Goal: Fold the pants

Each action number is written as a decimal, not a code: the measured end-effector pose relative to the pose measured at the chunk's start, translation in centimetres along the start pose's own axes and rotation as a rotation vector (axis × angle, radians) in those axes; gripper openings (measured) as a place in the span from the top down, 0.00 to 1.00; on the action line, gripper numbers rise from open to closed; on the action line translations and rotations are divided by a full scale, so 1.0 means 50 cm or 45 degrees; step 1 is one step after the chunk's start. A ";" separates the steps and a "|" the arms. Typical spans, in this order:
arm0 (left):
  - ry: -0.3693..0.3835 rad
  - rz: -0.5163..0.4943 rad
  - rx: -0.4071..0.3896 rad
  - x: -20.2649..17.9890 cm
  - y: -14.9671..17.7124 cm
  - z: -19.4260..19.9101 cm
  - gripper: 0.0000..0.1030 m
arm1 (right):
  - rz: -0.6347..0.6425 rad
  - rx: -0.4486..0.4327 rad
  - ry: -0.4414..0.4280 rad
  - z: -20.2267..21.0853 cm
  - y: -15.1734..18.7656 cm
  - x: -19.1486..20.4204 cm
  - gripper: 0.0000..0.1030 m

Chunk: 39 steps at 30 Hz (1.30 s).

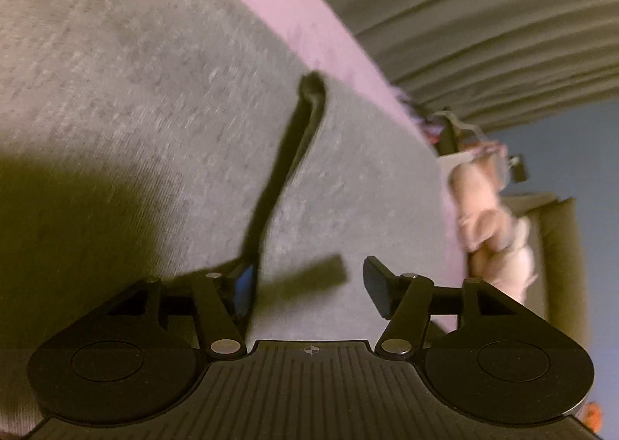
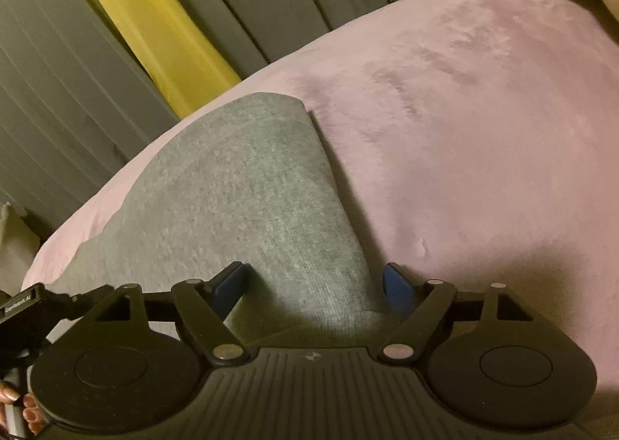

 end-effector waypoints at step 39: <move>0.095 -0.081 -0.004 -0.053 0.026 -0.047 0.17 | -0.663 0.077 0.005 0.033 0.029 -0.125 0.79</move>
Point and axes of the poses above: each gripper's, at about its wrist camera, not at the fingertips, and z roughly against the way its jaws point, x to its left, y to its underside, the point moved 9 cm from there along -z, roughly the way its jaws point, and after that the axes turned 5 degrees about y, right-handed, at the moved point
